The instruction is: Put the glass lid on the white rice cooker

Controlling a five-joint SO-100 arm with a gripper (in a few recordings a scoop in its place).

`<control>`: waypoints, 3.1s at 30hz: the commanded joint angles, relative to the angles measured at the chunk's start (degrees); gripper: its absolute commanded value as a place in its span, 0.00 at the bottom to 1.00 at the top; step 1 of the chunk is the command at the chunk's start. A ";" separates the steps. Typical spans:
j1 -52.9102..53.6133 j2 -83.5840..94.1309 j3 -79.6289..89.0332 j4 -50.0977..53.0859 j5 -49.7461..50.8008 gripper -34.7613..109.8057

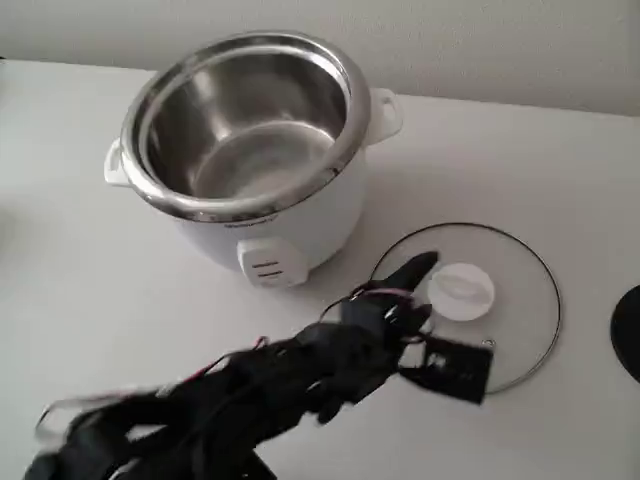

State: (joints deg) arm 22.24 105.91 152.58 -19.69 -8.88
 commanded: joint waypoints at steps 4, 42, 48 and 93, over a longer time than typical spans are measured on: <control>1.23 -13.71 -17.14 -2.64 0.79 0.45; 7.03 12.04 -29.36 -2.29 -1.93 0.24; 7.82 15.82 -32.70 -2.46 -4.04 0.24; -29.18 14.24 -83.06 52.91 15.21 0.24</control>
State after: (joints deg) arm -2.99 112.59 79.45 33.13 5.98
